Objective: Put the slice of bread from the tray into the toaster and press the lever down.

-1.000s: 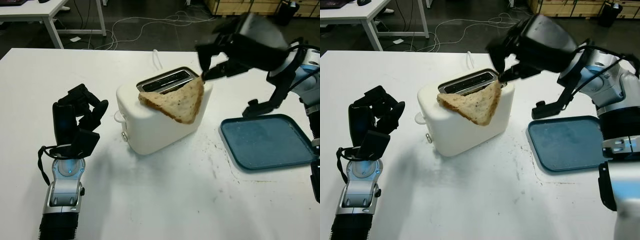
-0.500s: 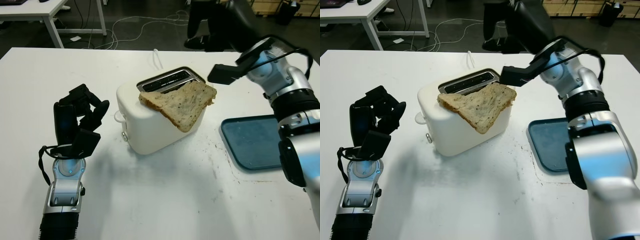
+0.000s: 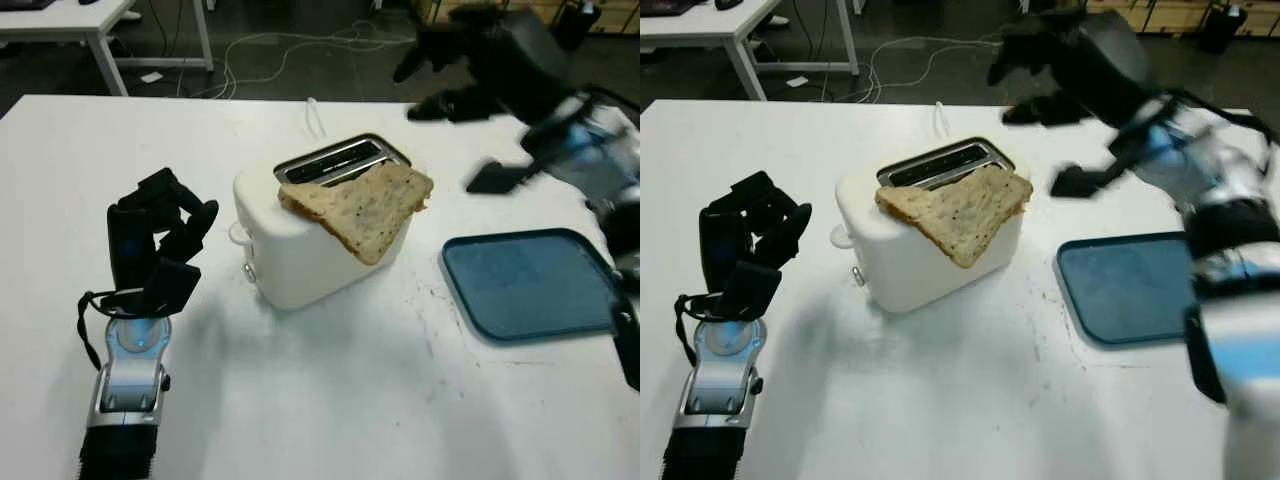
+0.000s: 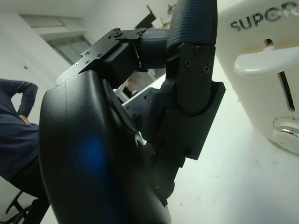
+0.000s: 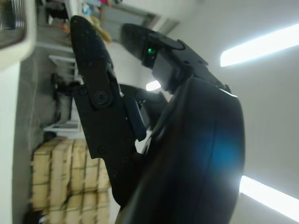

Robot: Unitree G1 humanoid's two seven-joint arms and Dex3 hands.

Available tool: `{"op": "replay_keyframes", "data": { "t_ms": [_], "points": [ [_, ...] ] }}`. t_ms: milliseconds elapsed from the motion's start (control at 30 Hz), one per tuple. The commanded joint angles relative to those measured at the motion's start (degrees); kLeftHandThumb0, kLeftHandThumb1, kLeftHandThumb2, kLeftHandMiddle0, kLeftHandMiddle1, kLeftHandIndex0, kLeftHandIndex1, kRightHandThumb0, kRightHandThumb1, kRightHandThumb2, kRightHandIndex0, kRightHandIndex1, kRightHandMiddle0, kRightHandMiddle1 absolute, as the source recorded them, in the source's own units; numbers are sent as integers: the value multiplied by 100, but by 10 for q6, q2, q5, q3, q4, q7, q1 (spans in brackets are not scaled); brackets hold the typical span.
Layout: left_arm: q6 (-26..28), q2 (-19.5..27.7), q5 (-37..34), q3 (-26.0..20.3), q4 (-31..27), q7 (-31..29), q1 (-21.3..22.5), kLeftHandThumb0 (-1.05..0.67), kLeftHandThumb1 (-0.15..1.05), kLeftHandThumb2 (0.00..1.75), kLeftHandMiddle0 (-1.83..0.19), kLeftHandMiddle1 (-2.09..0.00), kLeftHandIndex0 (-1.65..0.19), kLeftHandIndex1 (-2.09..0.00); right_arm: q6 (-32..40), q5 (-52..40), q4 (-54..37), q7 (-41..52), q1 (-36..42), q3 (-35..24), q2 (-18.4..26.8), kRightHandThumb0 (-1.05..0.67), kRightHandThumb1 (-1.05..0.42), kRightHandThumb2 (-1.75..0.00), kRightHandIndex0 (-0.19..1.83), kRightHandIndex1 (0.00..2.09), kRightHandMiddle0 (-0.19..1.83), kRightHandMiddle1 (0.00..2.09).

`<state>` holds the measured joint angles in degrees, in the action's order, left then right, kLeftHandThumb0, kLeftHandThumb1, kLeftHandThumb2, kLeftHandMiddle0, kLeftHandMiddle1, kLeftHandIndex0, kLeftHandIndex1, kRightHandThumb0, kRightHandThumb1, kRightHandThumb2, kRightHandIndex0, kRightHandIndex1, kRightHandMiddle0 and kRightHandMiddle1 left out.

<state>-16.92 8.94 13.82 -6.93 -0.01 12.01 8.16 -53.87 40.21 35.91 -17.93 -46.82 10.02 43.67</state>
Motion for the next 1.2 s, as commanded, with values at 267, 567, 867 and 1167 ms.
{"op": "replay_keyframes", "data": {
  "t_ms": [267, 567, 867, 1167],
  "points": [
    [-3, 0, 3, 2, 2, 3, 2, -79, 92, 34, -131, -165, -106, -167, 46, 200, -168, -250, 180, -25, 24, -80, -77, 0, 45, 25, 47, 0],
    [-3, -1, 0, 1, 1, 2, 0, -78, 92, 34, -131, -164, -105, -168, 105, 294, -128, -474, 183, 55, -24, -51, -92, -3, 49, 33, 62, 6],
    [-9, 0, -6, 1, 6, -2, 1, -78, 92, 34, -130, -165, -105, -168, 147, 294, -89, -555, 172, 109, -51, -53, -86, 0, 47, 44, 67, 5],
    [-3, -2, -3, 1, 0, 1, -1, -78, 92, 34, -131, -165, -106, -169, 170, 302, -64, -590, 157, 148, -57, -50, -90, -2, 42, 63, 69, 2]
  ]
}}
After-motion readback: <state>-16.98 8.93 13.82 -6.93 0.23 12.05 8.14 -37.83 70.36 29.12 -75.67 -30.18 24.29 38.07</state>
